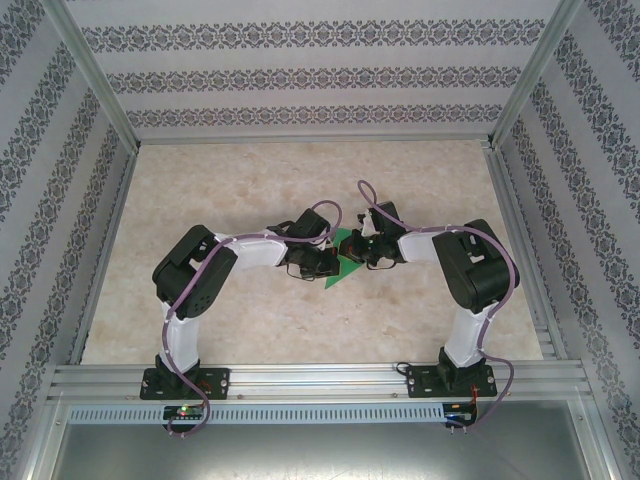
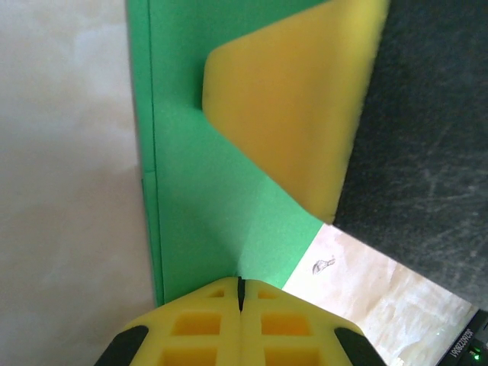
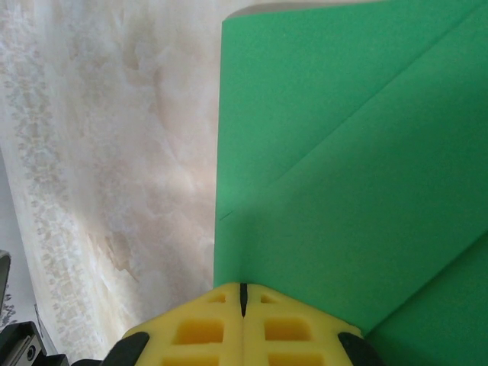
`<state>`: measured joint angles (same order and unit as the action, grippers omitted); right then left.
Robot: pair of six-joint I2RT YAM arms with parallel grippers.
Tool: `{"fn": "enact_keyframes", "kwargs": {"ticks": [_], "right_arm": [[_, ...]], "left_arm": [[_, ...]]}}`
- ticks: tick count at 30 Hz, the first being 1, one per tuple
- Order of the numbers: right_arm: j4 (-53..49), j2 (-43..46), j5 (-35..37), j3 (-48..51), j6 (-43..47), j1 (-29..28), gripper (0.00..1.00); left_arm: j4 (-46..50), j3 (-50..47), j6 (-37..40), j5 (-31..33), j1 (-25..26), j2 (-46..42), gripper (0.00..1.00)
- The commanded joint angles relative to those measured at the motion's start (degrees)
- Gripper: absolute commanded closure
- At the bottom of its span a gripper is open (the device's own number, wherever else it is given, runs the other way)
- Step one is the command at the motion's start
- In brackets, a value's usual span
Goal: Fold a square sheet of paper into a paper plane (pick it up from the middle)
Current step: Fourth fold the wing at the center of the table.
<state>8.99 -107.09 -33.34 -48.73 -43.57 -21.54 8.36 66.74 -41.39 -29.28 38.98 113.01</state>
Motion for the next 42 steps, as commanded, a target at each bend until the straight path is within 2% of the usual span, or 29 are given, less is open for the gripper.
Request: {"fn": "enact_keyframes", "kwargs": {"ticks": [1,6,15,21,30,37,42], "right_arm": [[-9.0,-5.8,8.7,3.6,0.8,-0.1,1.00],[-8.6,-5.9,8.8,4.2,0.5,-0.1,1.00],[-8.4,-5.9,8.6,4.4,0.3,-0.2,1.00],[-8.8,-5.9,8.8,4.4,0.2,0.0,1.00],[-9.3,-6.5,8.8,3.8,0.5,0.0,1.00],[-9.6,-6.5,9.0,3.7,0.5,0.1,1.00],[-9.3,-6.6,8.8,3.7,0.3,0.1,1.00]], "left_arm": [[-3.5,-0.8,0.6,1.7,-0.5,0.2,1.00],[-7.0,-0.7,0.8,1.6,-1.0,-0.2,1.00],[-7.9,-3.0,0.9,3.1,-1.1,0.9,1.00],[-5.0,-5.2,1.9,-0.6,-1.1,0.1,1.00],[0.7,-11.7,6.1,-4.5,-0.4,-4.9,1.00],[4.0,-16.9,6.6,-1.8,1.1,-9.8,1.00],[2.6,-16.1,6.5,-0.9,1.1,-14.2,1.00]]}}
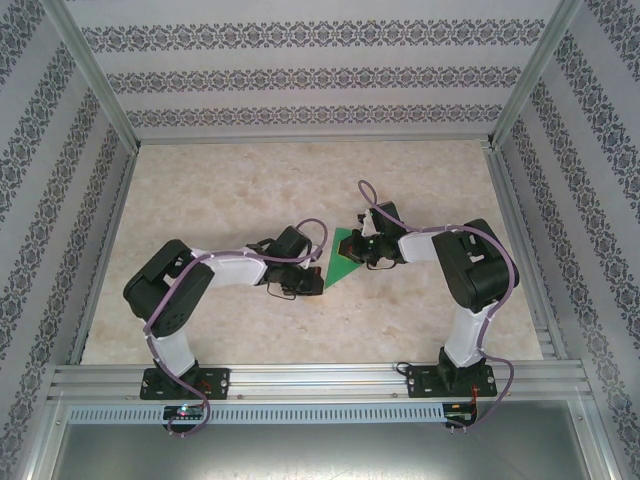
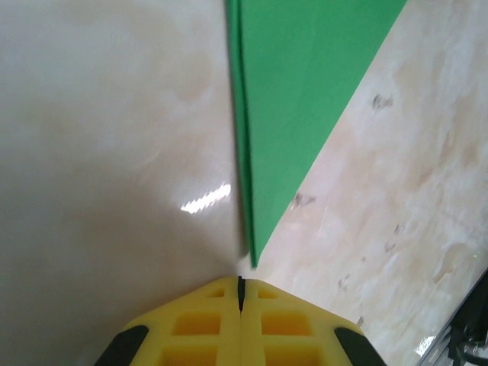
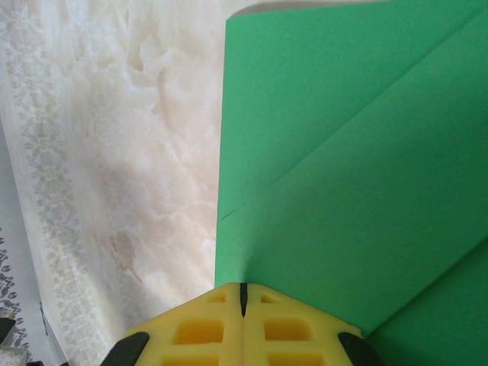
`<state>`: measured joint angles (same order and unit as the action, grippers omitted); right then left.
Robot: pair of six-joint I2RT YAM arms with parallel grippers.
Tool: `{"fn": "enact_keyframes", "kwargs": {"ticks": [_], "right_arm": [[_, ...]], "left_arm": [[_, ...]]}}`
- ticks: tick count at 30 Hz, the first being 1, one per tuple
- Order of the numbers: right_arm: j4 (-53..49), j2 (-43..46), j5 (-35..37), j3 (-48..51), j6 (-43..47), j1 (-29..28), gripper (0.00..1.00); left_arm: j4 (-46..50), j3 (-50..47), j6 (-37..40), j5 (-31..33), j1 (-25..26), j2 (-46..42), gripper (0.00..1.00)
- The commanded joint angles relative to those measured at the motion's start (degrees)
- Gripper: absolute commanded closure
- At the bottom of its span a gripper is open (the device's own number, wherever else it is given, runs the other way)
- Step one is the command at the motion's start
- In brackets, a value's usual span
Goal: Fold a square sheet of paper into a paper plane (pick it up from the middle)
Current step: Fourth fold the wing at the center of the table.
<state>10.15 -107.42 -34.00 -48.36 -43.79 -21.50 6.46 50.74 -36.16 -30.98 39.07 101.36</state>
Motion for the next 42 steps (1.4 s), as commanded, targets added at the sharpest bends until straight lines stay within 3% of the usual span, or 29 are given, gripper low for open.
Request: {"fn": "enact_keyframes", "kwargs": {"ticks": [1,9,17,23,27,35,42], "right_arm": [[-10.2,-6.1,9.3,3.5,0.4,0.0,1.00],[-2.1,-6.0,4.1,5.6,-5.1,-1.4,1.00],[2.3,-5.3,1.0,4.9,-6.9,-2.6,1.00],[0.4,-3.7,0.9,4.5,-5.3,-2.6,1.00],[0.7,-3.7,0.7,4.6,-5.2,-2.6,1.00],[2.6,-4.9,0.0,4.7,-5.5,-2.6,1.00],[0.5,0.8,-0.1,4.0,-1.3,-2.7,1.00]], "left_arm": [[3.1,0.4,0.8,1.2,1.0,-3.6,1.00],[-6.3,2.9,-3.3,5.2,1.0,-1.5,1.00],[-2.9,3.4,-2.7,10.5,0.6,2.8,1.00],[-5.5,1.9,-2.6,8.3,0.1,-0.4,1.00],[-6.8,2.1,-2.6,10.1,-0.5,-2.3,1.00],[-5.5,4.1,-3.3,10.0,-0.9,2.8,1.00],[-0.6,4.1,-3.1,11.2,-0.8,4.4,1.00]]}}
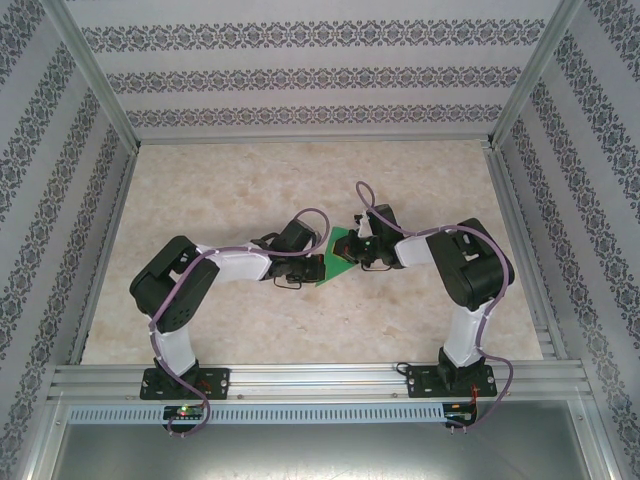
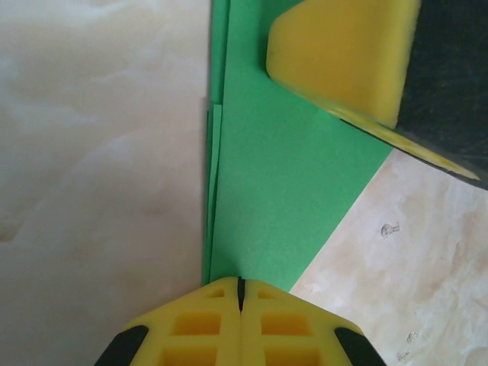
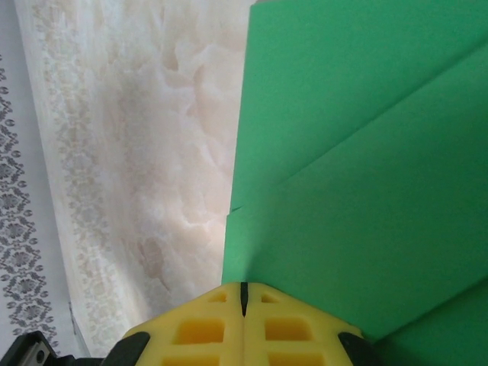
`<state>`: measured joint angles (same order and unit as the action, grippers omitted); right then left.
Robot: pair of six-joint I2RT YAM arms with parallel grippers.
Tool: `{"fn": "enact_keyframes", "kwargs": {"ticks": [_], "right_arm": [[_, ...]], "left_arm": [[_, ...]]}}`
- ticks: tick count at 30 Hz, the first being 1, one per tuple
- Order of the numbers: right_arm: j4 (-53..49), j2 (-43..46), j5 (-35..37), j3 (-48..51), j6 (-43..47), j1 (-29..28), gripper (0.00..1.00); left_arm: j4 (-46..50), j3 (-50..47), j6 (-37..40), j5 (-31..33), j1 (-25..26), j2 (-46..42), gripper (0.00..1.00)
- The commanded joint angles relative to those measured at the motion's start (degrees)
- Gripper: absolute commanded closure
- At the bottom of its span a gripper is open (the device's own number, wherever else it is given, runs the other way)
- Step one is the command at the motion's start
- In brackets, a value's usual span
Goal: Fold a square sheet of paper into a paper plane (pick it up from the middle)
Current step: Fourth fold the wing at the center of the table.
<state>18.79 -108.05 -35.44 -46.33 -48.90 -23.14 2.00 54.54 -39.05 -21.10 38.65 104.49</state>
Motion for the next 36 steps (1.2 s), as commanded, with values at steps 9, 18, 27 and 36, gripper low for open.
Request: {"fn": "enact_keyframes", "kwargs": {"ticks": [9,18,27,36], "right_arm": [[-14.2,4.8,4.3,0.5,9.6,-5.5,1.00],[-17.4,1.8,7.9,-2.0,11.1,-4.9,1.00],[-16.8,-1.4,7.3,-4.9,12.9,8.2,1.00],[-19.6,0.5,7.6,-9.8,13.3,15.0,0.99]], "left_arm": [[6.1,0.1,-0.2,0.6,-0.5,2.6,1.00],[8.8,-0.2,-0.7,1.2,-0.4,2.5,1.00],[12.6,-5.0,-1.0,2.1,-0.5,3.0,1.00],[12.6,-2.3,2.1,1.7,-0.5,2.8,1.00]]}}
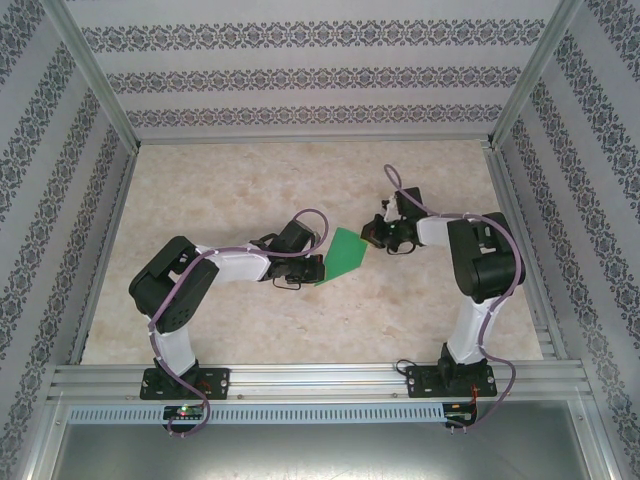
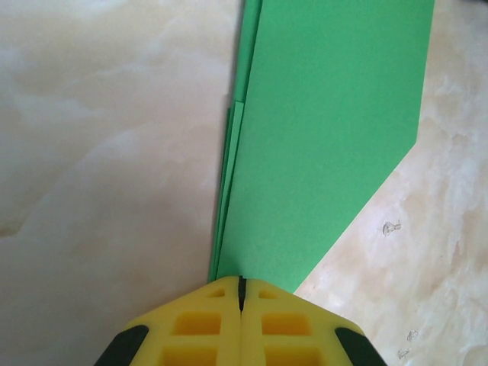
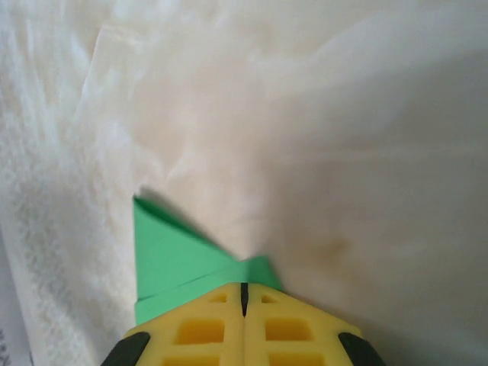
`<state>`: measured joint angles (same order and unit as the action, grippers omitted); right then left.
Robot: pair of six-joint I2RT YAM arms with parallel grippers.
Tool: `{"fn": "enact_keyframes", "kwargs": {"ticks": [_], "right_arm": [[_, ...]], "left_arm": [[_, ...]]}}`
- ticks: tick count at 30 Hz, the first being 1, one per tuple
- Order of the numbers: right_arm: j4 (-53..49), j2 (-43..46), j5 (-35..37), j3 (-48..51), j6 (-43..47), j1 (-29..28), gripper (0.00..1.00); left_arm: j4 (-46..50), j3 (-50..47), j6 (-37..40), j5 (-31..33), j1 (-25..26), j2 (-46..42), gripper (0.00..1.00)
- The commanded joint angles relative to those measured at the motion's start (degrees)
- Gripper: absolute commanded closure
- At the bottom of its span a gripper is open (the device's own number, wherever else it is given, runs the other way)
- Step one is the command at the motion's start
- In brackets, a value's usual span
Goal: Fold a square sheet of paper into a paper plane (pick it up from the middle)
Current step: Fourth fold the wing at the center of the table, then pick up the paper from the center of the table.
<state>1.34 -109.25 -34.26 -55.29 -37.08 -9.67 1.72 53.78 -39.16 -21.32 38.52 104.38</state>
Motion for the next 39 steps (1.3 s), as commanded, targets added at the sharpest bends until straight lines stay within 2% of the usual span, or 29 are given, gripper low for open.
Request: {"fn": "enact_keyframes", "kwargs": {"ticks": [1,3,5,8,10,12,15,19,21,27,36,39], "right_arm": [[-2.7,2.9,6.7,-0.8,1.0,2.0,0.98],[-2.7,5.6,6.5,-0.1,0.2,2.0,0.96],[-2.5,9.1,6.5,1.4,-0.9,1.3,0.91],[-2.9,15.1,8.7,4.9,-3.0,-0.6,0.79],[-3.3,19.0,10.7,7.5,-5.5,-2.2,0.72],[-3.9,21.9,13.0,9.8,-8.0,-3.6,0.69],[-3.2,24.8,15.2,12.8,-11.7,-6.3,0.60],[-1.2,26.0,18.0,14.9,-15.9,-10.4,0.44],[-1.1,24.6,18.4,14.1,-16.5,-11.6,0.40],[3.5,18.3,17.0,11.6,-18.0,-13.9,0.40],[10.9,9.4,12.3,7.9,-18.9,-15.7,0.53],[12.6,8.0,11.8,7.4,-19.5,-16.5,0.57]], "left_arm": [[13.0,-0.7,2.7,1.5,-0.4,2.9,1.00],[12.8,0.9,3.4,0.1,-0.4,2.6,0.98],[12.5,3.1,4.2,-1.0,-0.4,2.4,0.92],[12.4,7.6,4.9,-1.4,-0.5,2.2,0.83],[11.9,10.7,4.5,-2.0,-0.5,1.4,0.72],[11.0,12.8,3.8,-2.0,-0.5,0.2,0.63],[11.1,13.9,2.9,1.0,-0.6,-2.4,0.50],[12.1,12.0,0.3,8.5,-1.8,-6.5,0.29],[12.4,10.4,-0.6,11.6,-2.4,-8.7,0.20],[13.4,6.7,-1.5,14.8,-5.4,-13.1,0.00],[14.2,3.2,-5.2,13.1,-9.2,-16.4,0.00],[12.6,1.8,-7.0,10.5,-10.7,-17.4,0.00]]}}
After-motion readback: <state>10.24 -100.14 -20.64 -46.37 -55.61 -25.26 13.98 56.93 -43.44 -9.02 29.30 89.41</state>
